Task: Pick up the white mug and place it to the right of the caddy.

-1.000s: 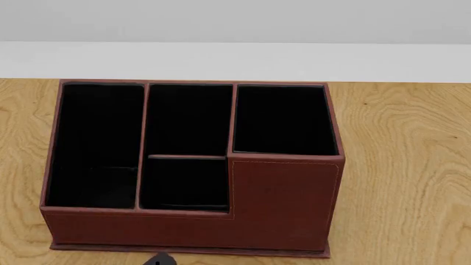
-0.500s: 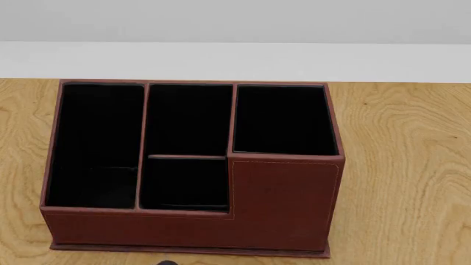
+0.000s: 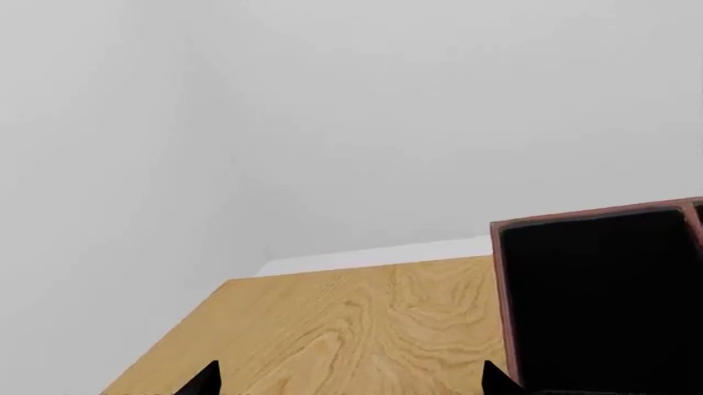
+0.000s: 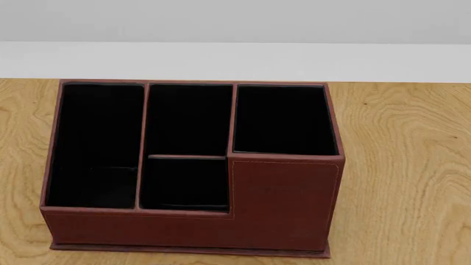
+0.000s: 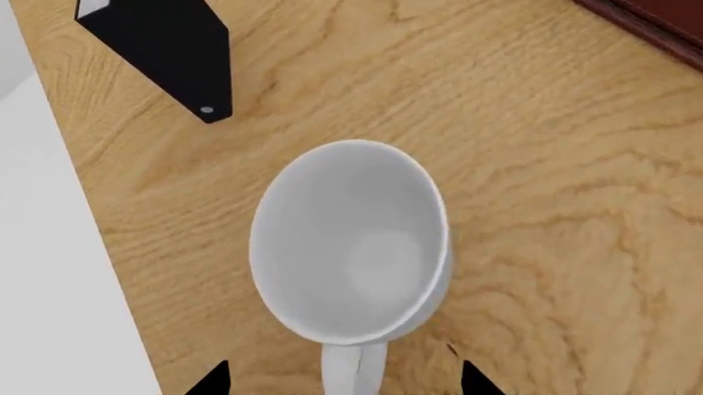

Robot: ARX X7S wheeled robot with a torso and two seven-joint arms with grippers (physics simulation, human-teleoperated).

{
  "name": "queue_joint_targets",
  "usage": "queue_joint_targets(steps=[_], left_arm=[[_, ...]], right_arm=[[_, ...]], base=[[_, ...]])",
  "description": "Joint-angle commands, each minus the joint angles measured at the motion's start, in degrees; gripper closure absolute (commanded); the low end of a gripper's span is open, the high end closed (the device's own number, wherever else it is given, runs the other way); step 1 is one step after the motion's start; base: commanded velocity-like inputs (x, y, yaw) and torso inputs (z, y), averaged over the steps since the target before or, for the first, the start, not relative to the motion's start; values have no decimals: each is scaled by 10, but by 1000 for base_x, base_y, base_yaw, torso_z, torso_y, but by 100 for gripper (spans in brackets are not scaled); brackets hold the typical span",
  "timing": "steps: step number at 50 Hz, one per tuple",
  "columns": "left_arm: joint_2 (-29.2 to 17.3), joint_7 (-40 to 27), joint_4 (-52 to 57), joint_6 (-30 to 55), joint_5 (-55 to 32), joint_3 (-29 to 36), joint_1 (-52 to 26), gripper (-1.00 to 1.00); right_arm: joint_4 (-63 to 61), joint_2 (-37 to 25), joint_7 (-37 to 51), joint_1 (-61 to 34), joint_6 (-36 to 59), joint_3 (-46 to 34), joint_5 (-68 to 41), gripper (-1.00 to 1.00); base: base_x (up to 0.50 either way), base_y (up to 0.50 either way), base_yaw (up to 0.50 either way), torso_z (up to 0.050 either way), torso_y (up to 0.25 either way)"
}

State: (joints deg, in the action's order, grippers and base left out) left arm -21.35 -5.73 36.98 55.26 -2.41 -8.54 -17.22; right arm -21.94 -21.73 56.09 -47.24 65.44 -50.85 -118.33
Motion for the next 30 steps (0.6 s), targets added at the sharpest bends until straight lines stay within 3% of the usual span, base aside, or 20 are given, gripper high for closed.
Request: queue_joint_targets(steps=[1,30], left_arm=[[1,-1,-13,-12,-1,1,2,-100],[-1,-3,-36,-40,-6,-2,11,-100]], right_arm=[[18,2,-18,-3,5,-4,14,-100],[53,22,-55,3,13,-30,44,-100]], base=[[0,0,0,0,0],[0,0,0,0,0]])
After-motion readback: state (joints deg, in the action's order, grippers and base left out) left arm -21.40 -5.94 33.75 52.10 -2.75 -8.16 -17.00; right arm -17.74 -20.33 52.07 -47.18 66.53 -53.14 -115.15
